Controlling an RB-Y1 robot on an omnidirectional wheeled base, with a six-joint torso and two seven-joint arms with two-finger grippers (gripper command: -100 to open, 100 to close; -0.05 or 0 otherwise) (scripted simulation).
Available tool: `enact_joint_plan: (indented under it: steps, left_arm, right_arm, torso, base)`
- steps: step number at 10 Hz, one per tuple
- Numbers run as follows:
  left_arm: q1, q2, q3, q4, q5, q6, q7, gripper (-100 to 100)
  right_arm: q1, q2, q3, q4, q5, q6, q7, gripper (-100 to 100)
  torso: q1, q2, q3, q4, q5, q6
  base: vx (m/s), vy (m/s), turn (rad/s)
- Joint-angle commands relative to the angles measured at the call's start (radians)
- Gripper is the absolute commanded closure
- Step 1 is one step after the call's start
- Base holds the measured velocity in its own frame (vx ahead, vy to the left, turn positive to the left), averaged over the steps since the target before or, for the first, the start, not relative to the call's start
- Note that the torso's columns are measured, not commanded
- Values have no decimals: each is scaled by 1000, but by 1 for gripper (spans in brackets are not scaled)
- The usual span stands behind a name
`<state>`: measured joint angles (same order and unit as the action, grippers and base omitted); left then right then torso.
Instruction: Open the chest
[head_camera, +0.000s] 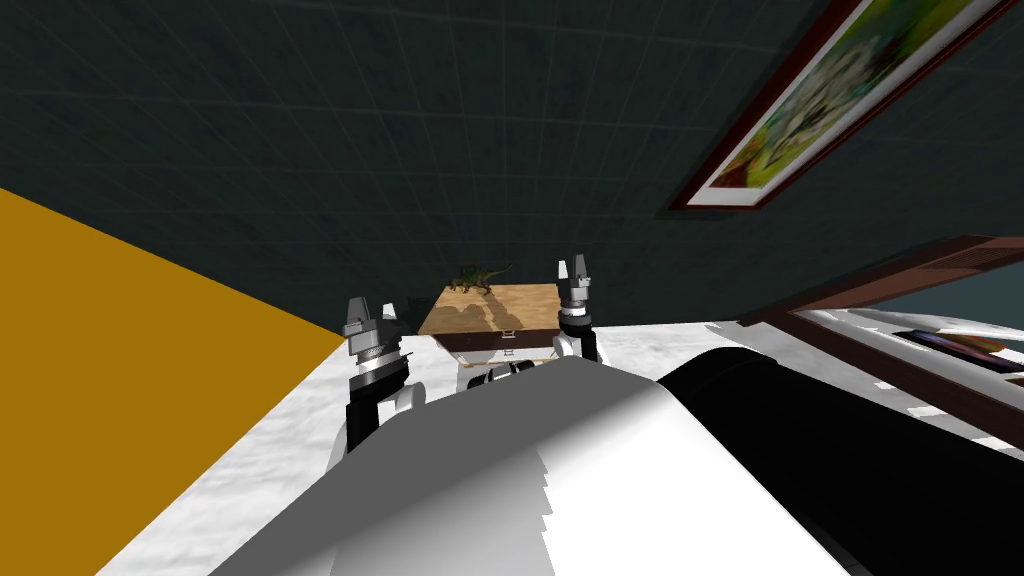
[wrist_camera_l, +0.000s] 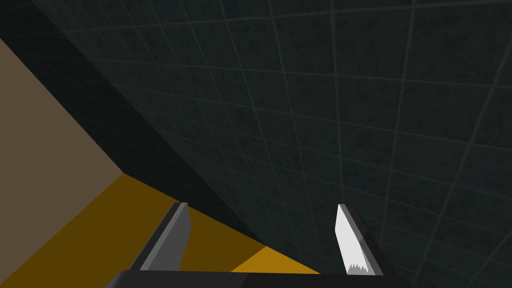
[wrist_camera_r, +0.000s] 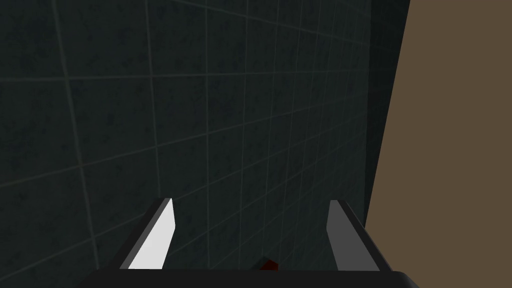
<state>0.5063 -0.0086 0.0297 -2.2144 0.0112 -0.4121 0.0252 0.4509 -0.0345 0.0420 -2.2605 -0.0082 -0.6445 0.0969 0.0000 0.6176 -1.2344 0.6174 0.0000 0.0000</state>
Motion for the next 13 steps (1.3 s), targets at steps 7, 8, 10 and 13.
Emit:
enact_joint_plan:
  steps: [7,8,10,13]
  left_arm:
    - [-28,152,-20,143,-1,-86,-9,-100]
    - [-34,160,-24,174,-2,-104,-11,-100]
    - [-47,171,-33,236,-2,-144,-16,-100]
    - [-61,178,-43,306,-3,-188,-20,-100]
  right_arm:
    - [0,0,0,1,0,0,0,0]
    - [0,0,0,1,0,0,0,0]
    - [0,0,0,1,0,0,0,0]
    - [0,0,0,1,0,0,0,0]
  torso:
    - [0,120,-242,121,0,0]
    - [-1,120,-241,121,0,0]
    - [0,120,-242,121,0,0]
    - [1,121,-241,121,0,0]
  base:
    - [-1,-26,-16]
    - [-3,-47,-27]
    - [3,-45,-29]
    - [-1,-34,-20]
